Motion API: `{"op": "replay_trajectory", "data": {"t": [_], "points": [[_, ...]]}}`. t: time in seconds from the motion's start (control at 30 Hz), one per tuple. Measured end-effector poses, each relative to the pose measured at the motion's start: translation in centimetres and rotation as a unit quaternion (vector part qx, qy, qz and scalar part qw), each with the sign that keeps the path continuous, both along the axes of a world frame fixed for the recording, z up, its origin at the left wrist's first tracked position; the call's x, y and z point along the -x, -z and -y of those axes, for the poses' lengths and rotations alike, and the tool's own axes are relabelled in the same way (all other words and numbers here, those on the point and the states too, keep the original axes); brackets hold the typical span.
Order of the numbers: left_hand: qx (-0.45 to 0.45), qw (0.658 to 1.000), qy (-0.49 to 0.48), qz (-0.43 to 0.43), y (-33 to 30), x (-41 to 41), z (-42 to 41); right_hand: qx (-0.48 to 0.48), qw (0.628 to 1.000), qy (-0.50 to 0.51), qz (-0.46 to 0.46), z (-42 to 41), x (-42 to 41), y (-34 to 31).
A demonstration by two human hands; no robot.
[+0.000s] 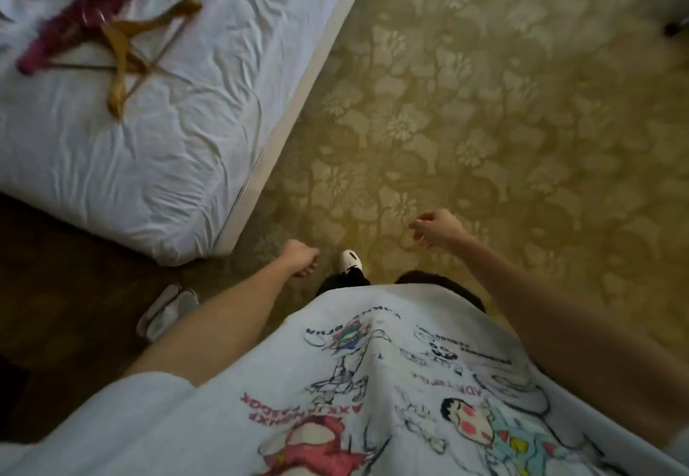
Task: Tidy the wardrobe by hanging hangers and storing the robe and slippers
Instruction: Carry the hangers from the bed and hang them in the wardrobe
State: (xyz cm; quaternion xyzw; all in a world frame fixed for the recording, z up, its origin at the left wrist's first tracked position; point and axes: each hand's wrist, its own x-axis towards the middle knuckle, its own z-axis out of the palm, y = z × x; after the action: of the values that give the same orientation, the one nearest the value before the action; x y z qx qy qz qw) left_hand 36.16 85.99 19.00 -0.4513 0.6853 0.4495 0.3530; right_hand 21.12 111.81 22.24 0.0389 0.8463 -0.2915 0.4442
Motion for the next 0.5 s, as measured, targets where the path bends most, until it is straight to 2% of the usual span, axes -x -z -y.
{"op": "replay_trajectory", "data": {"t": [0.3,0.5], "points": [[-0.053,0.991,0.075,-0.092,-1.9,26.6,-1.2,-0.081,0.991,0.096,0.046,-6.5,15.0,2.8],[-0.029,0.991,0.093,-0.090,-2.0,41.7,0.7,-0.072,0.992,0.098,0.023,-3.9,30.1,3.8]]}}
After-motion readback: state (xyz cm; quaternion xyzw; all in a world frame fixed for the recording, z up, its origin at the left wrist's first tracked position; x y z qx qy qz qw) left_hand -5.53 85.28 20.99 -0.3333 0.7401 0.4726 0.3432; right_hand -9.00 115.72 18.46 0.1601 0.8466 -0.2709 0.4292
